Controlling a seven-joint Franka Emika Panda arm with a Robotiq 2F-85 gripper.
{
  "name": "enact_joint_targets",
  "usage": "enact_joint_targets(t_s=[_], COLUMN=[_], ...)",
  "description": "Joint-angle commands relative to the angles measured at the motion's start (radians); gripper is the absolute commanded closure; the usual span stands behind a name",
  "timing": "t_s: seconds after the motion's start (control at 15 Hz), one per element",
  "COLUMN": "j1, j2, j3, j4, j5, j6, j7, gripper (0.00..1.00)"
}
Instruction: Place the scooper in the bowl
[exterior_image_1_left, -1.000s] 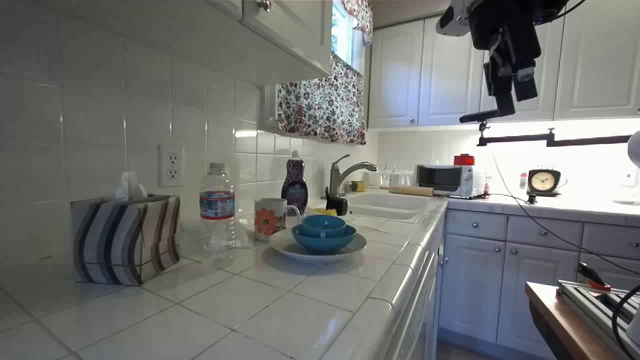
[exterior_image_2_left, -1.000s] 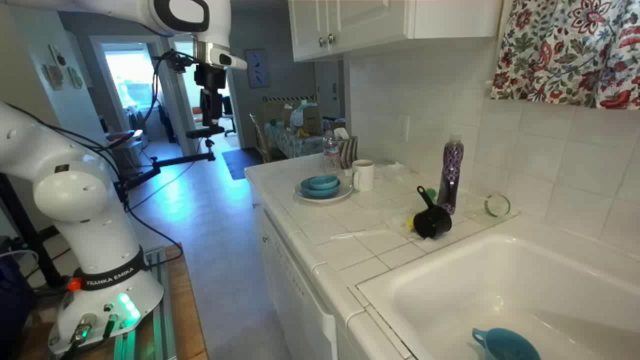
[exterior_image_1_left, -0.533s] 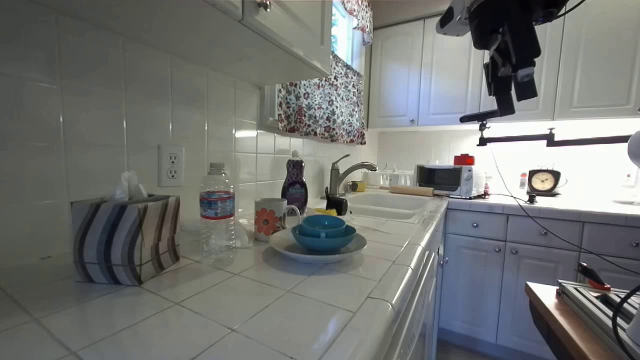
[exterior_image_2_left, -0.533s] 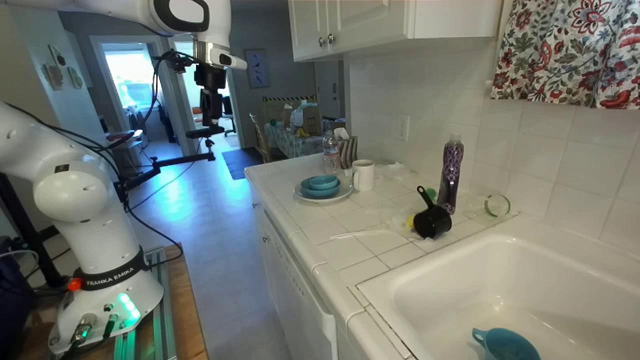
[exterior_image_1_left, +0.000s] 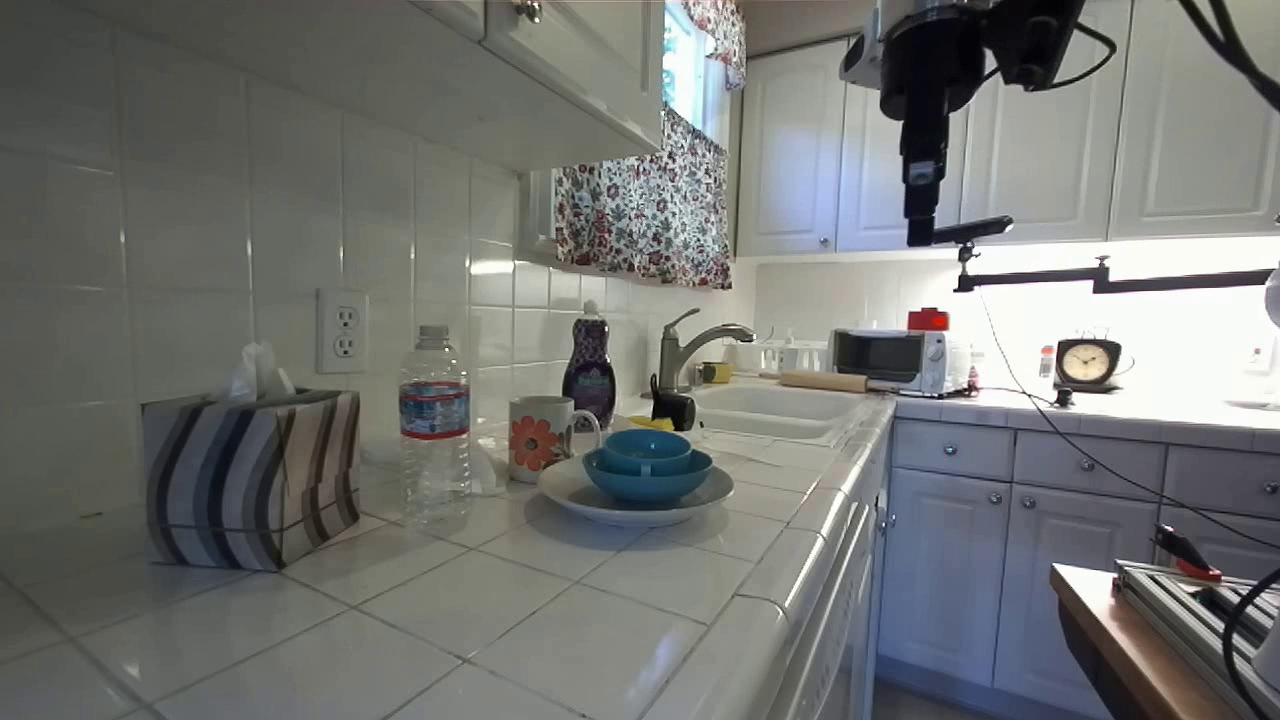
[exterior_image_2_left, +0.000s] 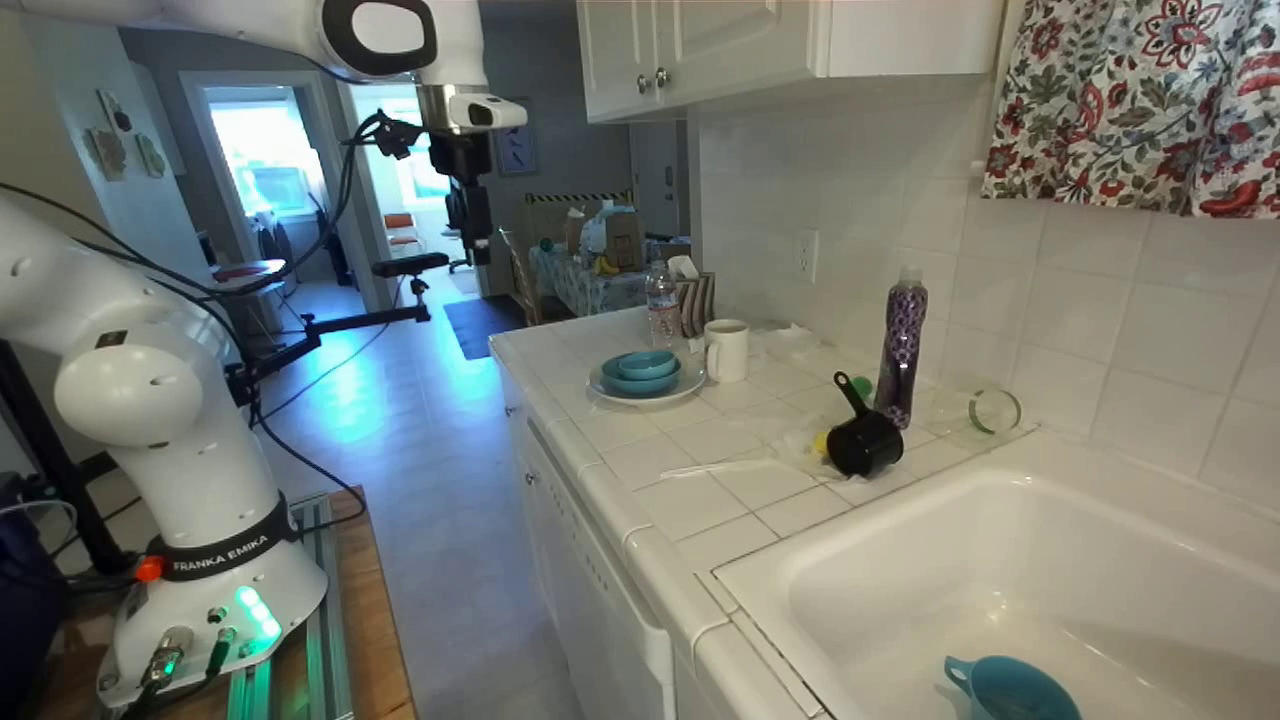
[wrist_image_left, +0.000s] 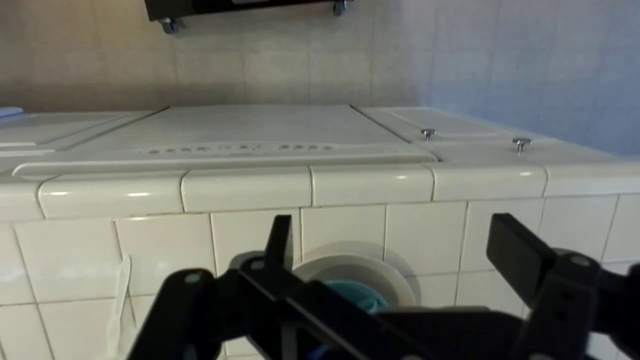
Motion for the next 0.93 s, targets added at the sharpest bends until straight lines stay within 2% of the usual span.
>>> enact_joint_targets(t_s=[0.0, 0.2, 0.47, 0.87], j1=[-0.047, -0.117, -0.219, -0.405], j2=[0.005, 0.033, 0.111, 0.288], j3=[-0.015, -0.029, -0.053, -0.020], j4=[-0.061, -0.106, -0.119, -0.072], j5=[-0.041, -0.099, -0.172, -0.365], j6=[0.203, 0.394, 0.569, 0.762], j7=[0.022, 0.072, 0.152, 0.433], gripper=[0.00, 0.00, 0.00, 0.00])
